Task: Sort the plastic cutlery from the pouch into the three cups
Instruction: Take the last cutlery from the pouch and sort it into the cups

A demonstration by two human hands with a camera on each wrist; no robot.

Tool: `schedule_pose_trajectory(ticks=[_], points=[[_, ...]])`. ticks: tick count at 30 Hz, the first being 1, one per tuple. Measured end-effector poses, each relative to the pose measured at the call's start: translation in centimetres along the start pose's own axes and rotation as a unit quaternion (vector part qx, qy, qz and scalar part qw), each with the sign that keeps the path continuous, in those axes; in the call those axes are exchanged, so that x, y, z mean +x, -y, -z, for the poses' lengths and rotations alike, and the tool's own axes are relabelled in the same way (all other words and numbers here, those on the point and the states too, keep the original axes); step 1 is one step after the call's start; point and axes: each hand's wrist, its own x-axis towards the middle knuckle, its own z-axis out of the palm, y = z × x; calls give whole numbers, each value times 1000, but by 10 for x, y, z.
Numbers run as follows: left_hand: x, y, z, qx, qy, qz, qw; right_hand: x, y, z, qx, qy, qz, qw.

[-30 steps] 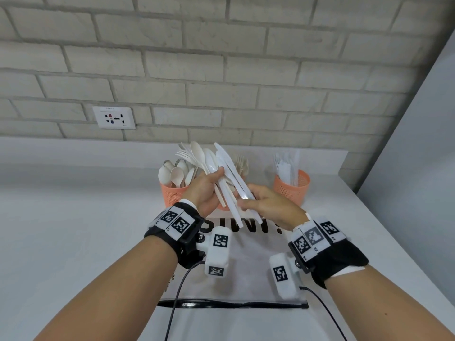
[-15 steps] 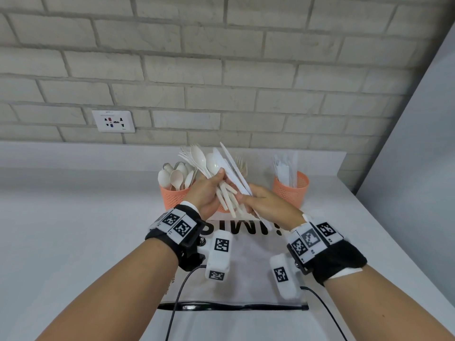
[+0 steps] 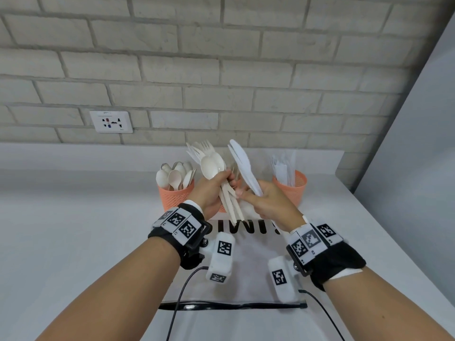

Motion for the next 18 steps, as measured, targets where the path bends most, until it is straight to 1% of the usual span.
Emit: schedule_pose_trajectory(ticks=[3,7,10,13,16,18], points=[[0,0,-3,-20,0,-1,1000,0,-2,-4,3,15,20,1000],[-7,-4,-9,-43,-13,3,999,5,-9,-9,-106,-6,17,994],[-6,-5,-7,-32,-18,14,999,6,-9,-14,-125,6,28,992],[-7,-4,-8,3,-18,14,1000,8,-8,-16,-103,19,19,994],[-9,-3,-7,49,-4,13,999,6,-8,-15,-44,27,28,998],[-9,-3,-7,51,-3,15,999,4,-9,-15,-6,39,22,999]])
